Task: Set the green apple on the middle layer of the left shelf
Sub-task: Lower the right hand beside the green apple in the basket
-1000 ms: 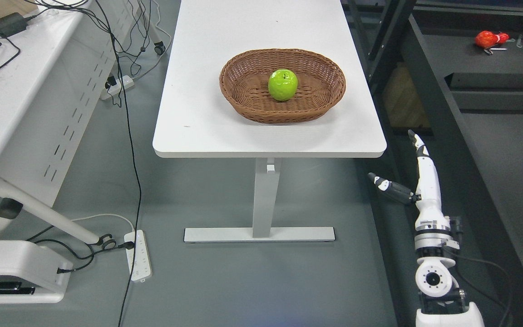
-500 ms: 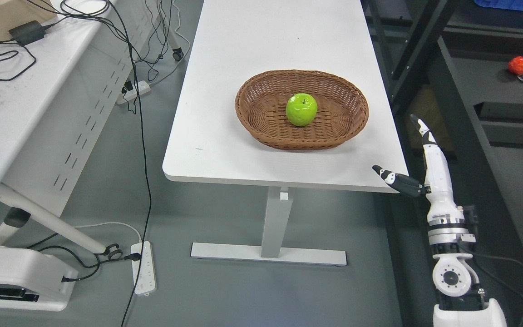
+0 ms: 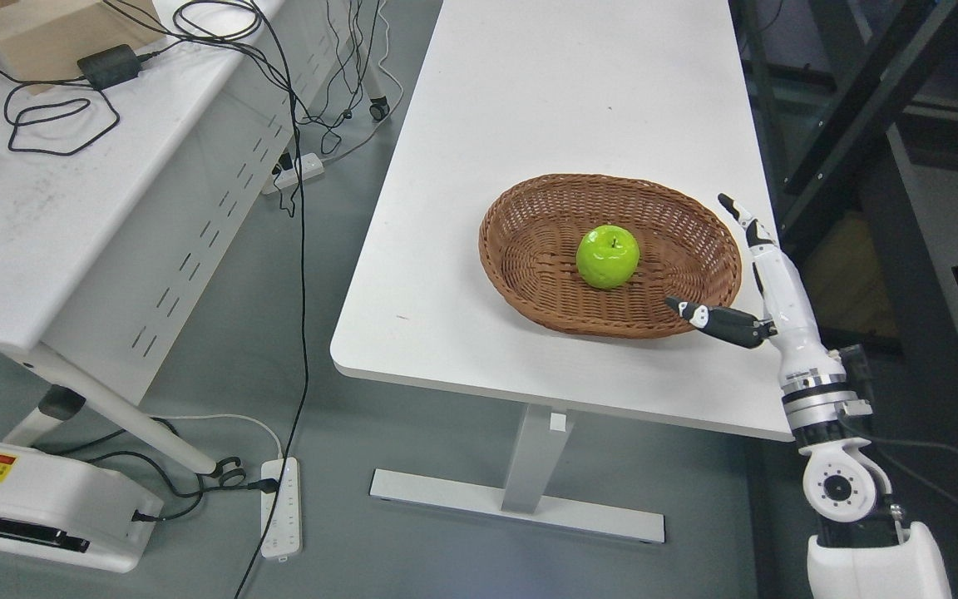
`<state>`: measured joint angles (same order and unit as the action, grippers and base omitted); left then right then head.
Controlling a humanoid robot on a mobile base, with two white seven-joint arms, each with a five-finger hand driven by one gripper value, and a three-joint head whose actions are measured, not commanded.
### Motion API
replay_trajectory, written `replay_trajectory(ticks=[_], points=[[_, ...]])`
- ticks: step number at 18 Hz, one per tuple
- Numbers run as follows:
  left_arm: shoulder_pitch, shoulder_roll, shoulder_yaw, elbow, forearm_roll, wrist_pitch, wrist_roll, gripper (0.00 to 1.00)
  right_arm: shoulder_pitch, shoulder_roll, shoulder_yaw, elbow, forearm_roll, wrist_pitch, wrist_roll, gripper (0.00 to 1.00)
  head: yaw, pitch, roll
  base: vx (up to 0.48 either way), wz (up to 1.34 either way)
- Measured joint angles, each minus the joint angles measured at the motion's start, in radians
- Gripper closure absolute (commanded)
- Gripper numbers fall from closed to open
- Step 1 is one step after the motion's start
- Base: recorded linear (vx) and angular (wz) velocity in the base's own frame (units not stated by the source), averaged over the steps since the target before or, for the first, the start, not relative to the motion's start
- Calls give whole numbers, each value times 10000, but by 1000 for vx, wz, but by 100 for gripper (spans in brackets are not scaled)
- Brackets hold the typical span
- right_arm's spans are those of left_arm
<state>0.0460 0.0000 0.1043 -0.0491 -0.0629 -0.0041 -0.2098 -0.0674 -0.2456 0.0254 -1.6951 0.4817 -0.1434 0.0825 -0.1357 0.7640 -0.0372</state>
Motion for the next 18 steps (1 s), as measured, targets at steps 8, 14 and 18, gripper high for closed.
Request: replay_trajectory(ticks=[8, 14, 18], points=[[0, 0, 0, 0, 0, 0, 0, 0, -785, -299, 1126, 662, 1093, -114, 53, 0, 0, 0, 0, 123, 63], [0, 0, 0, 0, 0, 0, 0, 0, -963, -726, 2068, 1215, 1767, -596, 59, 0, 0, 0, 0, 71, 27], [0, 0, 0, 0, 0, 0, 0, 0, -1058, -938, 2439, 1546, 1956, -730, 74, 0, 0, 0, 0, 26, 0]])
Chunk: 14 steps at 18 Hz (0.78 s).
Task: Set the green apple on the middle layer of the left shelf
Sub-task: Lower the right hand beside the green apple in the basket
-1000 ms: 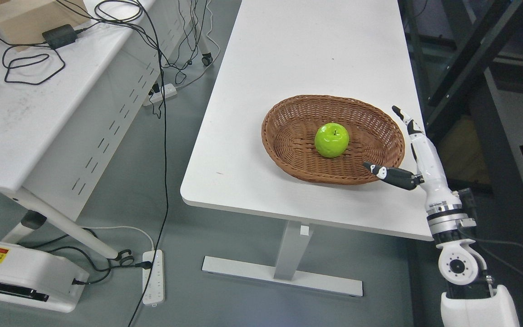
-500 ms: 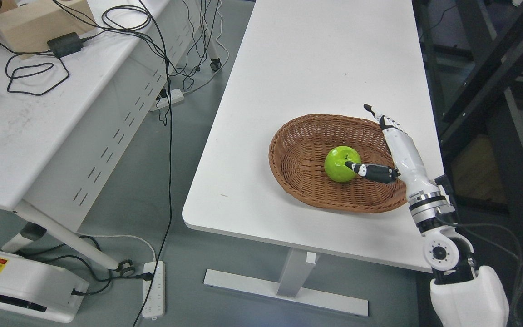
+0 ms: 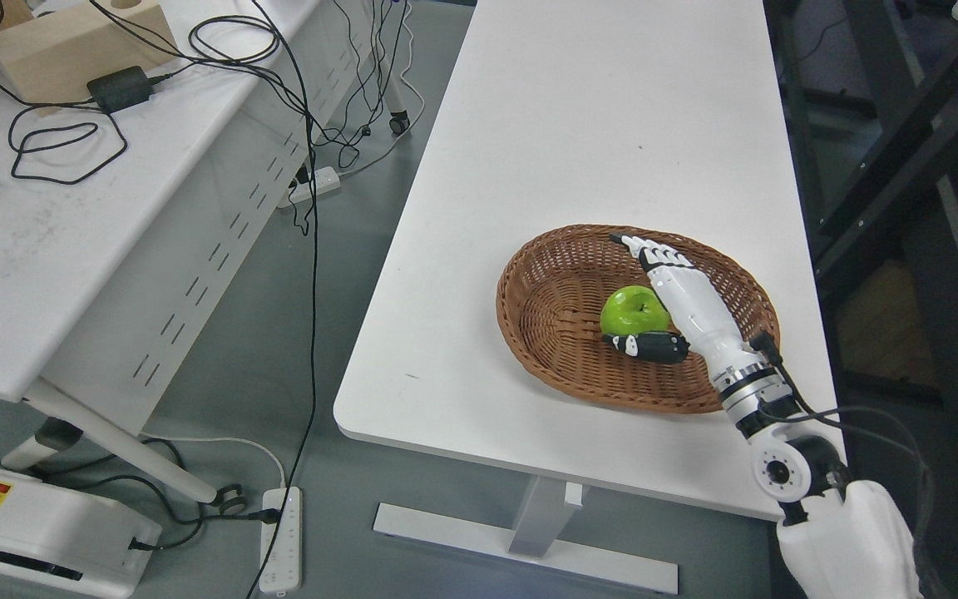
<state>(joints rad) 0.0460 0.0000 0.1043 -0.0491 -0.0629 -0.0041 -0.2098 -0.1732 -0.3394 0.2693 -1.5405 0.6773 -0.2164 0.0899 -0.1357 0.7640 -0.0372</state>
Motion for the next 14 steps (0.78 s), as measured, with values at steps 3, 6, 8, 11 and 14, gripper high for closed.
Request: replay_trajectory(ticks=[3, 6, 8, 11, 14], points=[[0, 0, 0, 0, 0, 0, 0, 0, -157, -117, 229, 272, 81, -20, 15, 0, 0, 0, 0, 0, 0], [0, 0, 0, 0, 0, 0, 0, 0, -313, -209, 401, 529, 252, -26, 17, 0, 0, 0, 0, 0, 0], [0, 0, 0, 0, 0, 0, 0, 0, -391, -255, 494, 685, 384, -29, 11, 0, 0, 0, 0, 0, 0], [0, 0, 0, 0, 0, 0, 0, 0, -466, -312, 603, 902, 505, -34, -1, 3, 0, 0, 0, 0, 0], [0, 0, 0, 0, 0, 0, 0, 0, -503, -354, 678, 1063, 572, -55, -31, 44, 0, 0, 0, 0, 0]])
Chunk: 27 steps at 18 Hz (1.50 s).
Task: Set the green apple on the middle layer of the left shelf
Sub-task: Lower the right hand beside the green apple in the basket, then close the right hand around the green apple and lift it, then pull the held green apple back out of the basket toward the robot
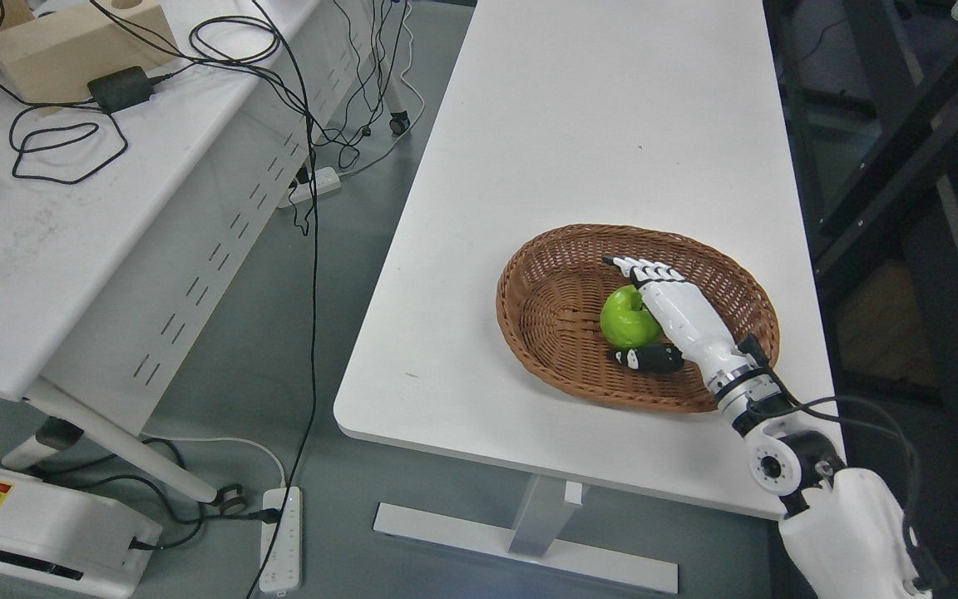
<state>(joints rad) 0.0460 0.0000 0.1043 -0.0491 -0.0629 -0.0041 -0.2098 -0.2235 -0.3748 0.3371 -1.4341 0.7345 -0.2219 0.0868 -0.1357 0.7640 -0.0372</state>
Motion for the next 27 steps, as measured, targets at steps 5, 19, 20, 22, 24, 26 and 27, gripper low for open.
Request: replay_trajectory(ticks=[5, 19, 20, 22, 24, 26, 27], points=[[0, 0, 0, 0, 0, 0, 0, 0, 16, -99, -47, 177, 29, 81, -42, 74, 0, 0, 0, 0, 0], [0, 0, 0, 0, 0, 0, 0, 0, 509, 47, -2517, -94, -3605, -227, 1194, 100, 0, 0, 0, 0, 0], [0, 0, 0, 0, 0, 0, 0, 0, 585, 106, -2772, -167, -3892, -227, 878, 100, 0, 0, 0, 0, 0], [0, 0, 0, 0, 0, 0, 0, 0, 737, 255, -3183, -316, -4236, -228, 477, 100, 0, 0, 0, 0, 0], [0, 0, 0, 0, 0, 0, 0, 0, 928, 476, -3558, -474, -4476, -230, 214, 100, 0, 0, 0, 0, 0], [0, 0, 0, 0, 0, 0, 0, 0, 1117, 709, -3846, -633, -4626, -236, -87, 100, 0, 0, 0, 0, 0], [0, 0, 0, 0, 0, 0, 0, 0, 1214, 825, -3964, -701, -4688, -239, -323, 100, 0, 0, 0, 0, 0]])
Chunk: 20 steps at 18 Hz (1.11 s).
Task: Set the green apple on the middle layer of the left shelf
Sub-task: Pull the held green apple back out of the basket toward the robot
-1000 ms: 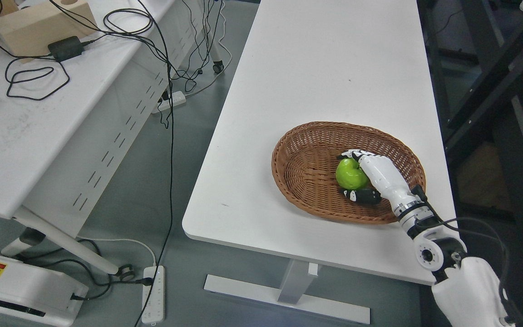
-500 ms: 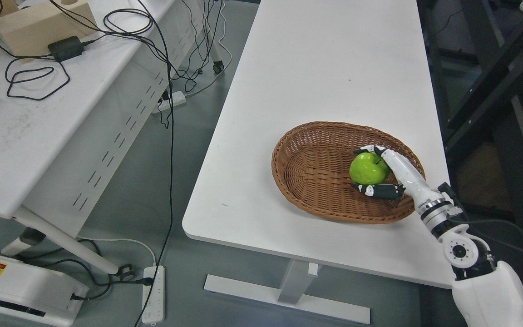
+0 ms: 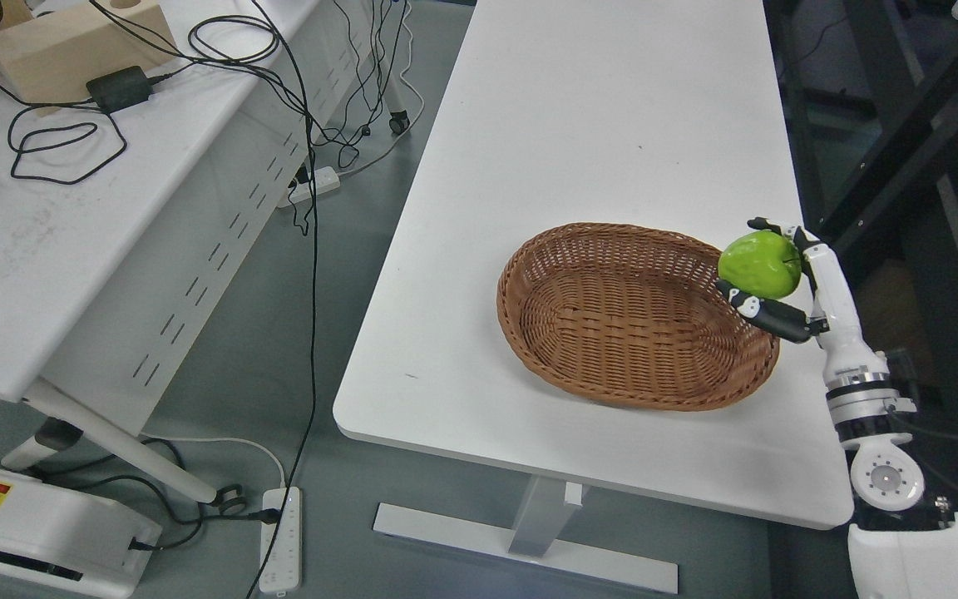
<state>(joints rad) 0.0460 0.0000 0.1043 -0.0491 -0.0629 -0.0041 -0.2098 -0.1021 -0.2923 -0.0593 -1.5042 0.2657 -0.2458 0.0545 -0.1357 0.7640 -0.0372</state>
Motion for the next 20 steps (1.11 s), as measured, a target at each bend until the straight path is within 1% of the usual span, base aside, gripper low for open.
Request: replay_trajectory(ticks=[3, 5, 10, 16, 20], points=[[0, 0, 0, 0, 0, 0, 0, 0, 439, 383, -343, -266, -132, -2, -836, 100, 0, 0, 0, 0, 0], [0, 0, 0, 0, 0, 0, 0, 0, 701, 596, -502, -439, -177, -4, -1070, 100, 0, 0, 0, 0, 0], [0, 0, 0, 0, 0, 0, 0, 0, 1331, 1061, -797, -811, -238, -2, -1468, 100, 0, 0, 0, 0, 0], [0, 0, 0, 0, 0, 0, 1, 0, 1784, 1642, -1003, -1311, -266, -70, -1657, 100, 0, 0, 0, -29, -5], [0, 0, 0, 0, 0, 0, 1, 0, 2128, 2064, -1093, -1598, -273, -573, -1878, 100, 0, 0, 0, -99, -34]])
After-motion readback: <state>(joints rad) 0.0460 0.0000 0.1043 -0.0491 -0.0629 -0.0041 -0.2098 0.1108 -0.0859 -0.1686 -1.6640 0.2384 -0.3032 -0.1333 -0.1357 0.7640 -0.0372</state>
